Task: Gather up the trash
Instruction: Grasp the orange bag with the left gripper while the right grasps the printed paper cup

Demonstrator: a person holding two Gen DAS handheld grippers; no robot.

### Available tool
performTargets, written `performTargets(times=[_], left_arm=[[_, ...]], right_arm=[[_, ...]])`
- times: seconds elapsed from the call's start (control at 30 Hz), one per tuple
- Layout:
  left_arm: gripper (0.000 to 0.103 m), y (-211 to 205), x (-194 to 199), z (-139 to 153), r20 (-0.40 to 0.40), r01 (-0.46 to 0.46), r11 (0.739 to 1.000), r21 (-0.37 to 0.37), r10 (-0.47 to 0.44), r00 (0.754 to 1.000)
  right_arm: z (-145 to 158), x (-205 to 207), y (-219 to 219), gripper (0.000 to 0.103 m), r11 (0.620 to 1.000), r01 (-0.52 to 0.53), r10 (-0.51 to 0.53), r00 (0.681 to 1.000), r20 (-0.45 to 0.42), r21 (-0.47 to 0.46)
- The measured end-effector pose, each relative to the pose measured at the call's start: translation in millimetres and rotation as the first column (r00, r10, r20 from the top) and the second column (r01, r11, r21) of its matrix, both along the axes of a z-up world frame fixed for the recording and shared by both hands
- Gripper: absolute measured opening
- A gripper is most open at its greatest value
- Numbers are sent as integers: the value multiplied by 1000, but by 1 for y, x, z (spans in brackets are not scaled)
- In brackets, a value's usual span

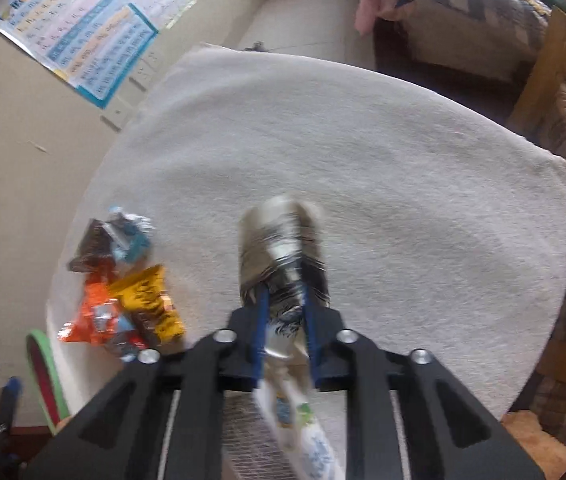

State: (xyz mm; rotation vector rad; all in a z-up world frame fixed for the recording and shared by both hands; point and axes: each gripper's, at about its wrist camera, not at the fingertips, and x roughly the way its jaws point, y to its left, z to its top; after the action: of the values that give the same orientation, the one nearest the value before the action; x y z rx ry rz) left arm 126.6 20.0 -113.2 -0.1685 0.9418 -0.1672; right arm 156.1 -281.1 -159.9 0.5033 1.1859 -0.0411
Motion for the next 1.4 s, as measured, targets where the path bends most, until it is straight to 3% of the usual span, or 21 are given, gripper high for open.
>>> performTargets(times=[0.27,0.5,0.57,0.7,0.77,0.93,0.97,1.03,1.13,1.2,1.27,1.3,1.4], left_arm=[[90,-16,46,-49,-182,-153,973,-175,120,976],[89,-45,70,-66,-217,-167,976,-143,134,967],[80,-49,72,-70,-229,-160,977,-144,124,965],[66,-46,70,-69,-222,-131,976,-171,92,971],[38,-42,68,-62,-214,-93,983,-160,57,975],[37,-18,59,-41,-198,-8,993,-119,-16,980],[36,-12,57,-38,-197,-1,994,-109,-20,980],[13,-2,51,-36,-213,7,992,-125,-33,977],[14,2,45,-41,-247,28,991,-133,-61,967],[23,0,42,-49,-260,34,994,-106,-60,964],[41,-3,40,-51,-258,1,990,-138,-37,965],[44,-2,38,-50,-252,-19,987,-161,-23,967],[67,-3,35,-44,-215,-71,980,-187,30,976]], right_arm=[[20,-10,0,12,1000,-21,21,998,66,9],[15,-10,5,15,999,-40,38,998,47,32],[14,-10,9,19,999,-50,49,998,35,7],[11,-11,11,39,999,-46,46,999,28,-1],[10,-11,9,44,999,-35,35,999,25,-6],[2,-9,1,48,1000,15,-15,1000,15,6],[0,-8,0,53,1000,29,-29,999,15,7],[-3,-6,-2,57,999,45,-46,999,17,6],[-10,-1,2,58,999,38,-38,999,-2,-11],[-17,1,6,53,1000,20,-20,999,-27,-13],[-18,0,8,44,1000,15,-15,1000,-26,-12],[-15,0,7,42,1000,19,-19,1000,-11,-14],[-1,-3,2,42,999,37,-35,998,47,-26]])
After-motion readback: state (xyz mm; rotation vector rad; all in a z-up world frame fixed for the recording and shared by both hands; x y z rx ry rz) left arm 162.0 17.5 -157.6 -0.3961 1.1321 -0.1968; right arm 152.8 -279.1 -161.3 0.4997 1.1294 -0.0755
